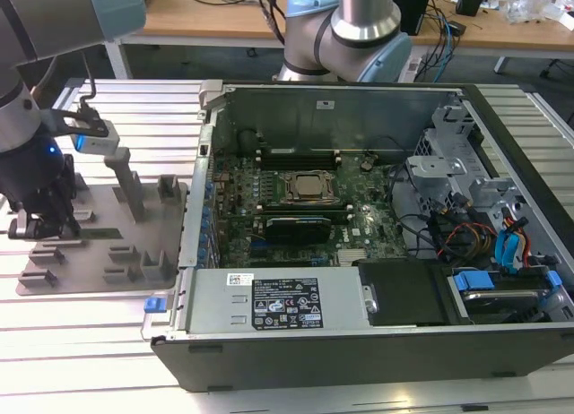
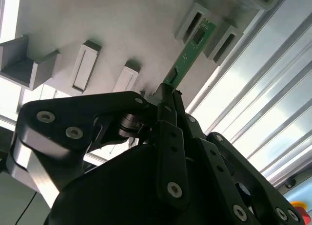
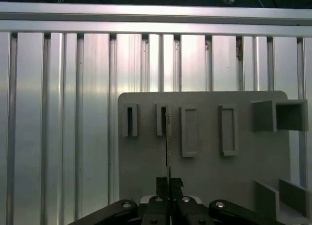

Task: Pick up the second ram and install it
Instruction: 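Pick up the second ram and move it above second insertion slot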

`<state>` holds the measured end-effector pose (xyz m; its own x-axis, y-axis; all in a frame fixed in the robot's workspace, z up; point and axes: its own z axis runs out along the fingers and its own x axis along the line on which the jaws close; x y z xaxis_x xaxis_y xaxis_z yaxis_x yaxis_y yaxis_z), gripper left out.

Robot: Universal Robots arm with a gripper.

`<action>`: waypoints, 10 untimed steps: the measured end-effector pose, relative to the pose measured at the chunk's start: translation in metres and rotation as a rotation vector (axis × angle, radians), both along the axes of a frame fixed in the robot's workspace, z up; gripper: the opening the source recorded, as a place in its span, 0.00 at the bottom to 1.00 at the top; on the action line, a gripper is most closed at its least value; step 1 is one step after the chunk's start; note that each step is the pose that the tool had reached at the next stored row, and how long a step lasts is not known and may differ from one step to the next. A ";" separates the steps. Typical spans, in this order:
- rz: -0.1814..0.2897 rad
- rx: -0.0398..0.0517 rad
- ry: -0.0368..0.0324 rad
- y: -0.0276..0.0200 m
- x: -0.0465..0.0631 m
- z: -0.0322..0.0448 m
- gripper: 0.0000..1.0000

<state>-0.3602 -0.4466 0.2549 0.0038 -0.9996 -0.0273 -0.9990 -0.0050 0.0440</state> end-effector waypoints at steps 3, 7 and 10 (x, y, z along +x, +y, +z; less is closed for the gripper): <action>0.000 0.0000 0.0000 0.0000 0.000 0.0078 0.13; 0.000 0.0000 0.0000 0.0000 0.000 0.0201 0.13; 0.000 0.0001 -0.0001 0.0000 0.000 0.0272 0.13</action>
<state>-0.3602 -0.4466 0.2821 0.0038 -0.9996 -0.0274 -0.9990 -0.0050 0.0439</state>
